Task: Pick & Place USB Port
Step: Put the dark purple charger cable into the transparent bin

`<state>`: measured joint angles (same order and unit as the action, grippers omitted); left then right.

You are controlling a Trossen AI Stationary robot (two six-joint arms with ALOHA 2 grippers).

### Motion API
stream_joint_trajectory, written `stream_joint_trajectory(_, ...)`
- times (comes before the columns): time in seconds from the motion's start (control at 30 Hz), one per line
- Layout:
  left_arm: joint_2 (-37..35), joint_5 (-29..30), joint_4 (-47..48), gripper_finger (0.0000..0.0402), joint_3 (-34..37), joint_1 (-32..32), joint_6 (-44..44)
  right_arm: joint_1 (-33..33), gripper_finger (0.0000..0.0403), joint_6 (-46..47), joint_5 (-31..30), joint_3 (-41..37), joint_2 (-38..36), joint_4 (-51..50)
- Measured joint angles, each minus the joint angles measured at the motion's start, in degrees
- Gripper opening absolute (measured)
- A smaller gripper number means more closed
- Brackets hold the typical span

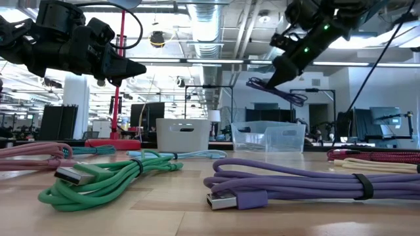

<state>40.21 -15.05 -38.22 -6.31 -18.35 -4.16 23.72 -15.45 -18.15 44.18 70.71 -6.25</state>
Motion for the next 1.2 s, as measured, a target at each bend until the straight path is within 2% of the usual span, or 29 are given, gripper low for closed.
stream_joint_trajectory(0.23, 0.0, 0.0, 0.0, 0.004, 0.0, 0.02, 0.0, 2.36, 0.0, -3.13, 0.11, 0.0, 4.77, 2.35)
stream_joint_trajectory(0.47, 0.0, 0.0, 0.0, 0.004, 0.0, 0.02, 0.0, 4.07, 0.0, -6.27, 0.19, 0.0, 10.15, 9.28)
stream_joint_trajectory(0.7, 0.0, -0.02, 0.0, 0.004, 0.0, 0.02, 0.0, 5.45, 0.0, -7.07, 0.28, 0.0, 14.69, 10.05)
stream_joint_trajectory(1.2, 0.01, 0.0, 0.0, 0.004, -0.01, 0.0, 0.0, 5.85, 0.0, -6.59, 1.73, 0.02, 17.75, 12.32)
